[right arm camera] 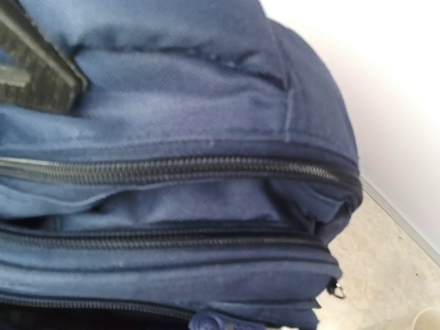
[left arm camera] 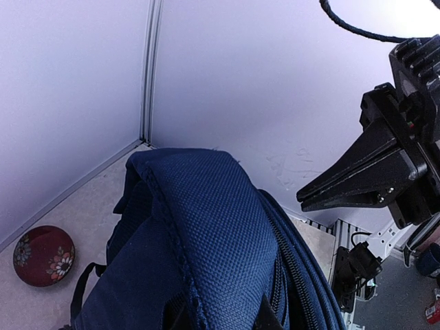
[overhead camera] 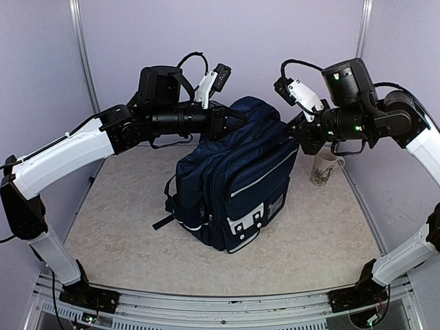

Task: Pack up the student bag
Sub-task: Reset both arms

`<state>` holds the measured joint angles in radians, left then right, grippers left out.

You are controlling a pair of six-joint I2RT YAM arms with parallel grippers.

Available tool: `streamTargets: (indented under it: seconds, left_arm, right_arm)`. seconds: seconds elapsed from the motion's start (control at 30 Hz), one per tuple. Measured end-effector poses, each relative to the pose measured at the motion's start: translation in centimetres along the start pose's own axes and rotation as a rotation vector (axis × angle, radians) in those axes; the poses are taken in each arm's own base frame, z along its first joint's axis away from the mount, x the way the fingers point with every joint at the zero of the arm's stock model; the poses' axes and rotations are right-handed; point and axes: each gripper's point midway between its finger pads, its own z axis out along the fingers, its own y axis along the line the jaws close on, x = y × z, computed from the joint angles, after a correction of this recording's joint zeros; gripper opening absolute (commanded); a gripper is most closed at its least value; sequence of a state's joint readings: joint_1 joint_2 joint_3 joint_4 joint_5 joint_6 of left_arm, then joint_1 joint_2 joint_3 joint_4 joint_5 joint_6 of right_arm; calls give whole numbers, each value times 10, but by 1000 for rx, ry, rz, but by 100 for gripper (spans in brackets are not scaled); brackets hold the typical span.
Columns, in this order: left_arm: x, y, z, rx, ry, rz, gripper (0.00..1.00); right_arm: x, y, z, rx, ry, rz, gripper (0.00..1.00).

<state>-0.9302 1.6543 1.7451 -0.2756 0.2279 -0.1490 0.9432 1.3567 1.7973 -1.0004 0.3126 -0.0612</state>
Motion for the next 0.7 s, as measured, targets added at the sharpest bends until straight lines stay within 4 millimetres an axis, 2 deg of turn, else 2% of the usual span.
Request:
streamTargets:
  seconds: [0.03, 0.1, 0.13, 0.2, 0.27, 0.4, 0.47, 0.57, 0.7]
  left_arm:
    - [0, 0, 0, 1, -1, 0, 0]
    - [0, 0, -1, 1, -2, 1, 0]
    - [0, 0, -1, 0, -2, 1, 0]
    - [0, -1, -1, 0, -3, 2, 0]
    - [0, -1, -1, -4, -3, 5, 0]
    - [0, -3, -1, -7, -3, 14, 0]
    - [1, -4, -1, -6, -3, 19, 0]
    - [1, -4, -1, -9, -3, 24, 0]
    - [1, -4, -1, -8, -3, 26, 0]
  right_arm:
    - [0, 0, 0, -2, -2, 2, 9]
    - [0, 0, 0, -2, -2, 0, 37]
    - [1, 0, 0, -5, 1, 3, 46]
    - [2, -1, 2, -1, 10, 1, 63]
    - [4, -1, 5, 5, 33, -1, 73]
    - [12, 2, 24, 18, 111, -21, 74]
    - [22, 4, 35, 32, 169, -37, 72]
    - [31, 1, 41, 71, 223, -54, 69]
    - [36, -7, 39, 114, 260, -65, 47]
